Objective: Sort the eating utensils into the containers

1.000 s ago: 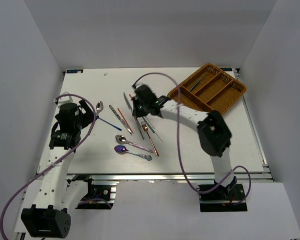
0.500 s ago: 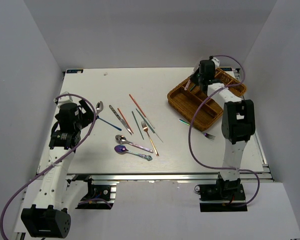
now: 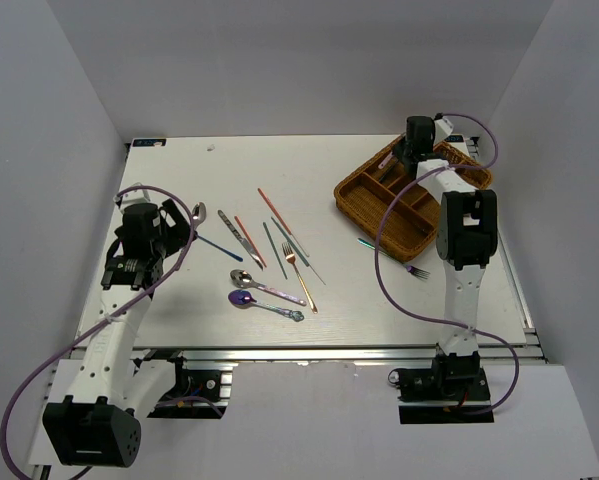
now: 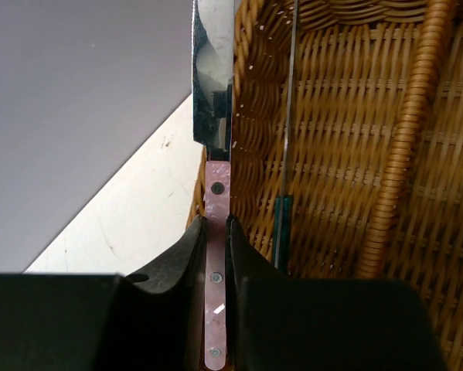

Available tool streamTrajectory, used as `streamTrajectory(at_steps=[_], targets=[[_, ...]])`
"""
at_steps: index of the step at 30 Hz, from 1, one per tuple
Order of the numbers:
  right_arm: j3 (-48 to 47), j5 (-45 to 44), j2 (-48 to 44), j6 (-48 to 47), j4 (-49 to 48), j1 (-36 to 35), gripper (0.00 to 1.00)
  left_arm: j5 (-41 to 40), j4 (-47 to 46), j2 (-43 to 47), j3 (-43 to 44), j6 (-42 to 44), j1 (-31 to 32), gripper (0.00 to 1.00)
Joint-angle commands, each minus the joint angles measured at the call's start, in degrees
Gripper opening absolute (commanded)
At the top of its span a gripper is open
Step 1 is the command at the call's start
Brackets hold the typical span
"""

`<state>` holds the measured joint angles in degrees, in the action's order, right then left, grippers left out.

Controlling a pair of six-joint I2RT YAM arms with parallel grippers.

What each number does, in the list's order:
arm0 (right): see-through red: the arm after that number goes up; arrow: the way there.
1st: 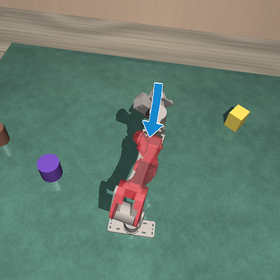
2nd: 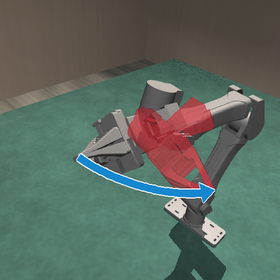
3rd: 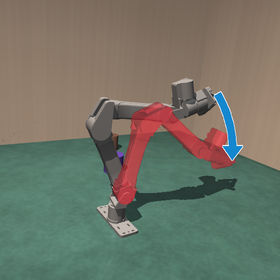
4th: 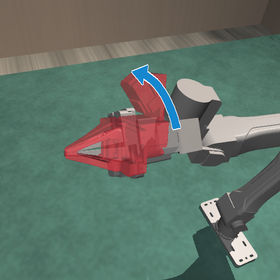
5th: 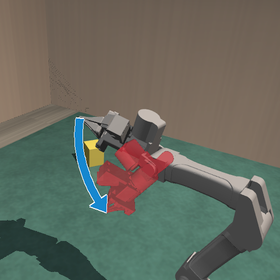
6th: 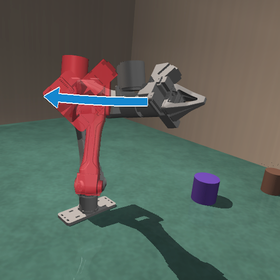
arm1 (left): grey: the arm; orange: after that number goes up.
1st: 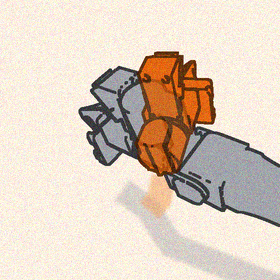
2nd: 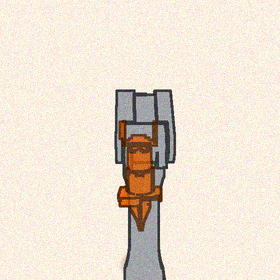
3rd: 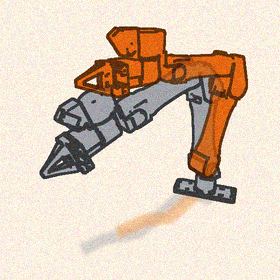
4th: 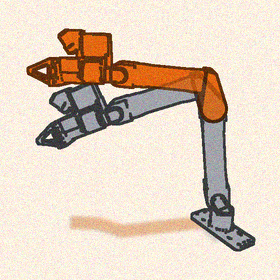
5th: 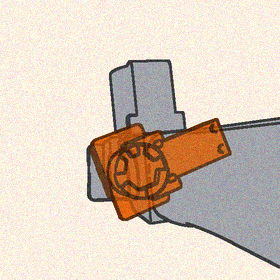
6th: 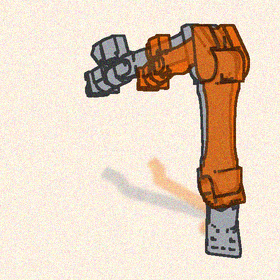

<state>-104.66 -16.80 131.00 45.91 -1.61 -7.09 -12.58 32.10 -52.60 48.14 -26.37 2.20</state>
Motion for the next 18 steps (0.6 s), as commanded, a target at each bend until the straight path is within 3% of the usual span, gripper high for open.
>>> streamTrajectory(at_steps=[1, 8, 9, 10, 12, 15, 18], targets=[[-1.34, -2.01, -0.48, 1.73, -2.61, 0.41, 0.00, 0.80, -0.46, -0.31, 0.20, 0.53, 0.18, 0.98], [3.59, -3.50, -2.85, 3.66, -2.70, 0.32, 0.00, 0.80, -0.54, -0.49, 0.20, 0.53, 0.09, 0.98], [3.94, -2.72, -2.94, 3.83, -2.96, 0.32, 0.07, 0.71, -0.63, -0.40, 0.11, 0.53, 0.18, 0.98], [4.20, -2.19, -2.86, 3.92, -3.05, 0.32, 0.25, 0.71, -0.63, -0.31, 0.11, 0.53, 0.09, 0.98], [4.03, -1.31, -2.33, 3.75, -2.35, 0.33, 0.37, 0.63, -0.63, -0.22, 0.02, 0.53, 0.18, 0.98], [3.50, 0.00, -2.41, 4.01, -2.43, 0.32, 0.66, 0.63, -0.81, 0.22, -0.06, 0.53, 0.09, 0.98], [1.66, 0.62, -3.29, 2.70, -1.82, 0.24, 0.83, 0.63, -0.81, 0.39, -0.15, 0.53, 0.18, 0.98]])
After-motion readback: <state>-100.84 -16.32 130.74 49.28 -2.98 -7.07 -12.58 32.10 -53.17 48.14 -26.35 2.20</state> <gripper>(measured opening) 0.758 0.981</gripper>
